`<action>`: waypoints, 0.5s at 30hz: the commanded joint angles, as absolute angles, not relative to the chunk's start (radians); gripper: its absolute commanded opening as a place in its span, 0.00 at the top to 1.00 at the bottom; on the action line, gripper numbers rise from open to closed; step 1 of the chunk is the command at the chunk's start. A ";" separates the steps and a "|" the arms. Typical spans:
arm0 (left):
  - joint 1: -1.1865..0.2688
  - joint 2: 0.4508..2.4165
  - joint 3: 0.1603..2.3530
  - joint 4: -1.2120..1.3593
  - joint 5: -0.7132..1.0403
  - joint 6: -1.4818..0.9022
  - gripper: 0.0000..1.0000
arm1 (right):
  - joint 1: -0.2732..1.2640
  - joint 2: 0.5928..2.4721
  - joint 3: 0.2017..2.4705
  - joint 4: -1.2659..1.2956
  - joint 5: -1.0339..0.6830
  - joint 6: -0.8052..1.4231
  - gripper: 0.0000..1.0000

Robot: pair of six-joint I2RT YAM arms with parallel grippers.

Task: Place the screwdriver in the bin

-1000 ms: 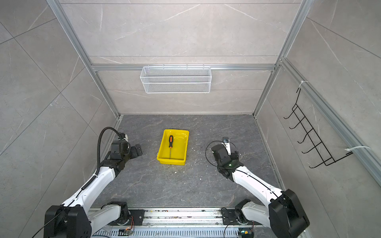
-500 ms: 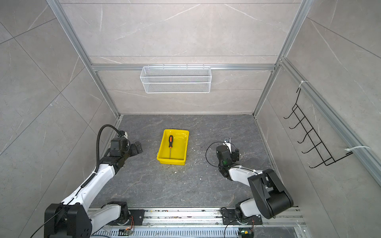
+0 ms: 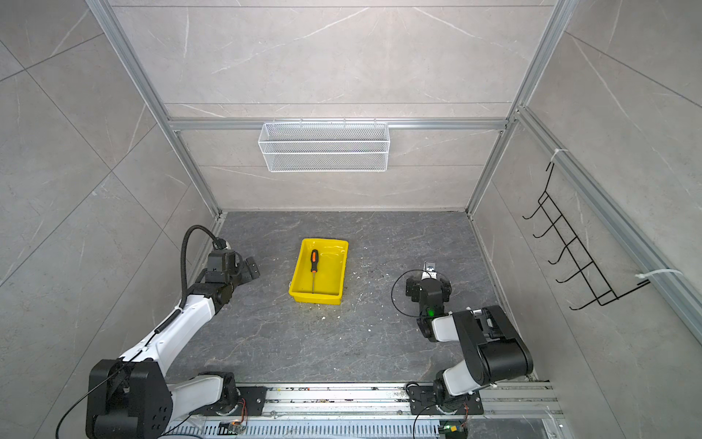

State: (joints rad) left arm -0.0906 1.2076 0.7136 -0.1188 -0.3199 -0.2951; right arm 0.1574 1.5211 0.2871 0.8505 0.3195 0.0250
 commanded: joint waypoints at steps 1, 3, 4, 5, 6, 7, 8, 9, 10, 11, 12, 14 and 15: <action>-0.087 1.200 0.590 0.086 -0.398 -0.150 0.00 | 0.156 1.529 0.330 0.959 0.276 0.007 0.00; -0.087 1.193 0.505 0.228 -0.346 -0.068 0.00 | 0.156 1.519 0.343 0.915 0.274 0.011 0.00; -0.087 1.190 0.470 0.295 -0.318 -0.034 0.00 | 0.157 1.518 0.344 0.912 0.274 0.011 0.00; -0.087 1.194 0.444 0.353 -0.298 -0.015 0.00 | 0.156 1.521 0.342 0.920 0.275 0.011 0.00; -0.087 1.204 0.420 0.417 -0.278 0.004 0.00 | 0.157 1.522 0.340 0.924 0.275 0.009 0.00; -0.087 1.226 0.399 0.485 -0.271 0.021 0.00 | 0.157 1.522 0.342 0.921 0.275 0.009 0.00; -0.086 1.263 0.383 0.554 -0.282 0.026 0.00 | 0.156 1.522 0.342 0.920 0.275 0.010 0.00; -0.086 1.298 0.373 0.618 -0.307 0.021 0.00 | 0.156 1.522 0.342 0.920 0.275 0.011 0.01; -0.086 1.338 0.364 0.698 -0.362 0.013 0.00 | 0.155 1.522 0.343 0.920 0.275 0.011 0.00; -0.087 1.352 0.370 0.710 -0.375 0.008 0.00 | 0.157 1.522 0.343 0.919 0.273 0.010 0.00; -0.083 1.358 0.362 0.725 -0.366 0.009 0.00 | 0.155 1.522 0.344 0.918 0.273 0.011 0.00; -0.058 1.401 0.303 0.884 -0.360 -0.006 0.00 | 0.157 1.522 0.344 0.918 0.274 0.011 0.00; -0.034 1.444 0.274 0.986 -0.336 -0.014 0.00 | 0.156 1.522 0.344 0.919 0.274 0.011 0.00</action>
State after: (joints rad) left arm -0.0700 1.3895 0.3237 0.6582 -0.3309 -0.0254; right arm 0.1574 1.5211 0.3298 0.9028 0.2829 0.0246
